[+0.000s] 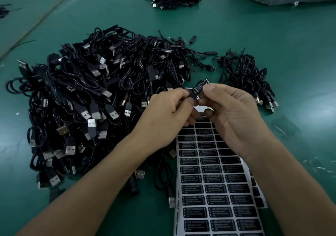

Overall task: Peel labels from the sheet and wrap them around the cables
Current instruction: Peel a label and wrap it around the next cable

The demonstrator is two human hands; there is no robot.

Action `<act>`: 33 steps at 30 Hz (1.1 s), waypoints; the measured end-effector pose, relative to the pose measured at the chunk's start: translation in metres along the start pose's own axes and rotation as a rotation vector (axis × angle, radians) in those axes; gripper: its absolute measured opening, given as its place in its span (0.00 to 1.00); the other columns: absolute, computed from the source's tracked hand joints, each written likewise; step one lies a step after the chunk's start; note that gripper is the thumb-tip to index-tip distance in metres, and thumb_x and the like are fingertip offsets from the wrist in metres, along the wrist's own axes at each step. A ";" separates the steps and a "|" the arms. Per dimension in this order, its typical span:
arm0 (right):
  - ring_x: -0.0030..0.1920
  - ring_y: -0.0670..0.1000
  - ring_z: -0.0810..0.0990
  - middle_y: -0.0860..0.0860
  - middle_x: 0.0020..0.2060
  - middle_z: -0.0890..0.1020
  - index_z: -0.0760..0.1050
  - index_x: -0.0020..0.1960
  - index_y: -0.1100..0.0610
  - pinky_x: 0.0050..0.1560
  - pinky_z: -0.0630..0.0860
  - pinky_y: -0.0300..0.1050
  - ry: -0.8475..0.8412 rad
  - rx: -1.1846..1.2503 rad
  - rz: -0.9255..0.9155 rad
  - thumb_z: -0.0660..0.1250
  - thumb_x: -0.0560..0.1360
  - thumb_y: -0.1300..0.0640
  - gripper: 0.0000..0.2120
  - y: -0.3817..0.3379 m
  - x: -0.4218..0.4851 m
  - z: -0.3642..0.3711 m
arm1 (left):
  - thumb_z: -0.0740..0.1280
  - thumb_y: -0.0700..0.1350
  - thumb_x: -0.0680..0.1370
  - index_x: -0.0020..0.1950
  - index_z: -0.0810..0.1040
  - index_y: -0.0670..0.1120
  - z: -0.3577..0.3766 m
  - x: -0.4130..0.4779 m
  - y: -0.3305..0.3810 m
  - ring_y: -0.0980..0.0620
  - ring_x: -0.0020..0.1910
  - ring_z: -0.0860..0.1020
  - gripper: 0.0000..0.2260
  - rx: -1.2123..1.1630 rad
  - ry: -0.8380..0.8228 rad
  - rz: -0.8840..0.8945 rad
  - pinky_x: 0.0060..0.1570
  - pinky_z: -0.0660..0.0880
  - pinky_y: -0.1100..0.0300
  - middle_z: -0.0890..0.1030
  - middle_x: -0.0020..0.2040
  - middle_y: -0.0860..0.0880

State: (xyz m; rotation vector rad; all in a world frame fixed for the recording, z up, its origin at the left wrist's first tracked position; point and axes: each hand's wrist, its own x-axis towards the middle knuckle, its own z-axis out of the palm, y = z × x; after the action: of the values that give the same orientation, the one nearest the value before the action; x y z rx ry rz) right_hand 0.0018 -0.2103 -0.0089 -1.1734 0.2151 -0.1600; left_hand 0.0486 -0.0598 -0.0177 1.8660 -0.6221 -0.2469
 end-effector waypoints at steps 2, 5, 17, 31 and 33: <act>0.38 0.44 0.80 0.49 0.36 0.84 0.84 0.38 0.53 0.37 0.74 0.35 -0.001 -0.045 -0.025 0.73 0.68 0.56 0.02 -0.001 0.000 -0.001 | 0.60 0.41 0.84 0.49 0.81 0.50 -0.002 0.000 0.002 0.54 0.37 0.84 0.11 -0.048 -0.022 -0.016 0.37 0.78 0.64 0.86 0.38 0.50; 0.40 0.45 0.80 0.49 0.36 0.84 0.84 0.39 0.53 0.40 0.75 0.38 0.016 -0.153 -0.074 0.71 0.76 0.60 0.08 0.000 0.000 -0.003 | 0.60 0.40 0.84 0.52 0.81 0.46 -0.004 0.002 0.003 0.54 0.36 0.83 0.10 -0.119 -0.048 -0.046 0.36 0.77 0.65 0.86 0.38 0.48; 0.40 0.43 0.79 0.46 0.35 0.83 0.83 0.42 0.53 0.40 0.74 0.36 0.042 -0.418 -0.207 0.68 0.79 0.59 0.09 0.002 0.000 -0.001 | 0.61 0.40 0.84 0.56 0.79 0.48 -0.004 0.002 0.003 0.53 0.40 0.85 0.08 -0.171 -0.085 -0.049 0.39 0.79 0.65 0.87 0.43 0.49; 0.34 0.41 0.76 0.43 0.32 0.81 0.81 0.41 0.52 0.40 0.75 0.35 0.047 -0.491 -0.268 0.70 0.79 0.59 0.08 0.003 0.000 -0.004 | 0.63 0.42 0.84 0.54 0.78 0.53 -0.005 0.001 0.002 0.53 0.42 0.85 0.07 -0.185 -0.143 -0.030 0.42 0.78 0.65 0.87 0.45 0.50; 0.34 0.42 0.76 0.44 0.32 0.81 0.81 0.41 0.53 0.40 0.76 0.37 0.047 -0.494 -0.263 0.70 0.79 0.59 0.08 0.002 0.000 -0.004 | 0.63 0.41 0.83 0.55 0.78 0.54 -0.005 0.001 0.003 0.53 0.42 0.85 0.08 -0.173 -0.147 -0.025 0.42 0.78 0.65 0.87 0.44 0.50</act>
State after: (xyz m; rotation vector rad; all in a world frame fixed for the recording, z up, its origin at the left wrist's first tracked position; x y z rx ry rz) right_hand 0.0010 -0.2130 -0.0127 -1.6899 0.1433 -0.3812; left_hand 0.0510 -0.0574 -0.0131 1.6998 -0.6570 -0.4440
